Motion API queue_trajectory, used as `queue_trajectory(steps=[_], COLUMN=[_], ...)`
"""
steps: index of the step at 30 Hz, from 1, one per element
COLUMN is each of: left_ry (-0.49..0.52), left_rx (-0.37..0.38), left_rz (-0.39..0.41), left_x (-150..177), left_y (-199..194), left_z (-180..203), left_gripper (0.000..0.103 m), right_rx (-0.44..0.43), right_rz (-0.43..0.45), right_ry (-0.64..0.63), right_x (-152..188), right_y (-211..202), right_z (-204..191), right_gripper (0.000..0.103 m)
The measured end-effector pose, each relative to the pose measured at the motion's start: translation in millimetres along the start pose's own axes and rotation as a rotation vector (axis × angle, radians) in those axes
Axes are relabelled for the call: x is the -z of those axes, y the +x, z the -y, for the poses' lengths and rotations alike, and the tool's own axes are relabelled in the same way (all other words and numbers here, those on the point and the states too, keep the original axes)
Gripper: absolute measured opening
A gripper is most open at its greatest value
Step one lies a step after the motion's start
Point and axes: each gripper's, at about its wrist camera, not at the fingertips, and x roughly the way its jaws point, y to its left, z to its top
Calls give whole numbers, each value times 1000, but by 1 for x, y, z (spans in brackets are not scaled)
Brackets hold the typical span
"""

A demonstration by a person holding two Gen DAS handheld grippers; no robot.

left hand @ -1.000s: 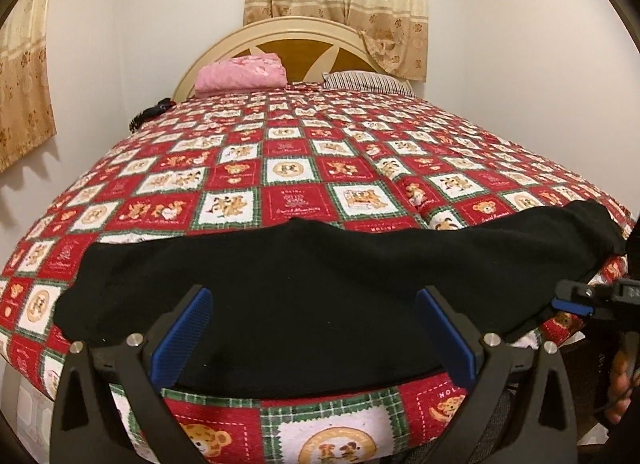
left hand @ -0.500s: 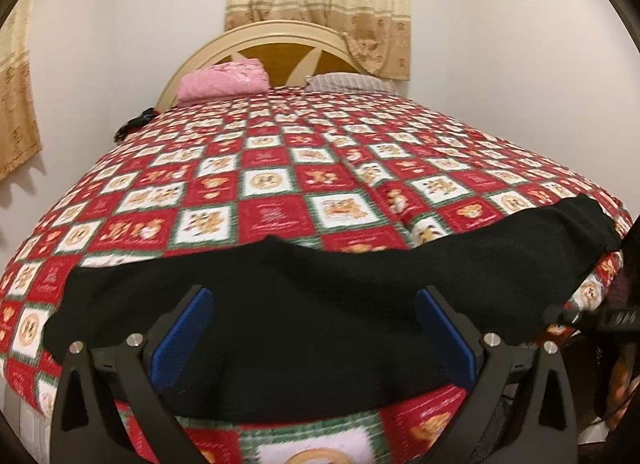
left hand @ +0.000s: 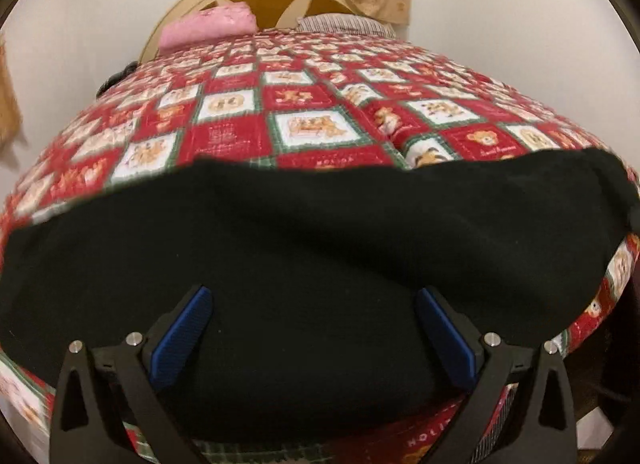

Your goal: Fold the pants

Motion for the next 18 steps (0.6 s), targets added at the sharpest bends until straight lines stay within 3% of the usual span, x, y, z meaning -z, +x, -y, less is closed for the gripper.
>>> queue_trajectory(steps=[2,5,7,9,10,12,14,18], left_ry=[26,19,4,4,11,16,17,26], left_rx=[-27,-35,-29,-29,-30,-32,-34,-30], left_rz=[7,10,15,23,27,32,33,25], left_x=[2,6,10,13,13,12,12,13], left_y=[-4,-9,-10,-12,-11,-7,-6,-6], left_z=[2,0,-3,-3,-3,-2,-2,-3], left_gripper=[103,103,103,103,103,103,103,103], right_rx=[58,90,224,300,234,254,207,148], right_rz=[54,37,2,-35,-2,42,69,97], right_ry=[-41,-155,-268,-240,-177,-110,-16,-51], right_x=[-15,-36,-45,-54,-62,-74,-78,-65], right_y=[2,32,64,79,76,67,55,41], right_z=[1,-7,-5,20,39,63,79,51], right_gripper=[4,4,4,0,0,0,0,3])
